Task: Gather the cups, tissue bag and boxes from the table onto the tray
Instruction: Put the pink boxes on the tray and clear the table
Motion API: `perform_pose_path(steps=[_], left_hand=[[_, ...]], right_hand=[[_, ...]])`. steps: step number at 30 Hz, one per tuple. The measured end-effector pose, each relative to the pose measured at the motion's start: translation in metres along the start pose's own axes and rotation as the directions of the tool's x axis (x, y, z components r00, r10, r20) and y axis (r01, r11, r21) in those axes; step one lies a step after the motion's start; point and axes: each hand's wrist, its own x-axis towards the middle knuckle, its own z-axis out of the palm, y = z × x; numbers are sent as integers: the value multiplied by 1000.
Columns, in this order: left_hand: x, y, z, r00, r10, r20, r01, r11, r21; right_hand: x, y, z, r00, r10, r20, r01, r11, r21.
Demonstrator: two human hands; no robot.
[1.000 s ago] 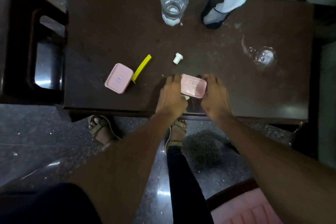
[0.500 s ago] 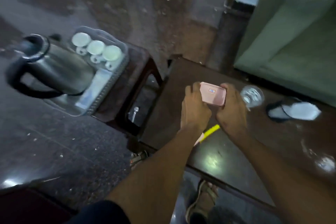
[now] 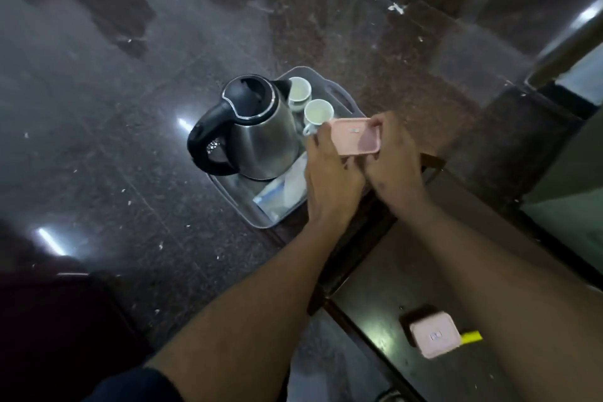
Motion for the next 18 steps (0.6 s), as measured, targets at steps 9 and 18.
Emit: perform_pose_path(steps=[9,18], left_hand=[[4,-62,-23,971,-234,-50,236,971,27],[1,-78,-25,951,-308,-23,309,947,92]], right_hand=[[14,-20,65,971,-96,218,128,982,-137],[9,-17,86,943,-106,315,178,962,-209]])
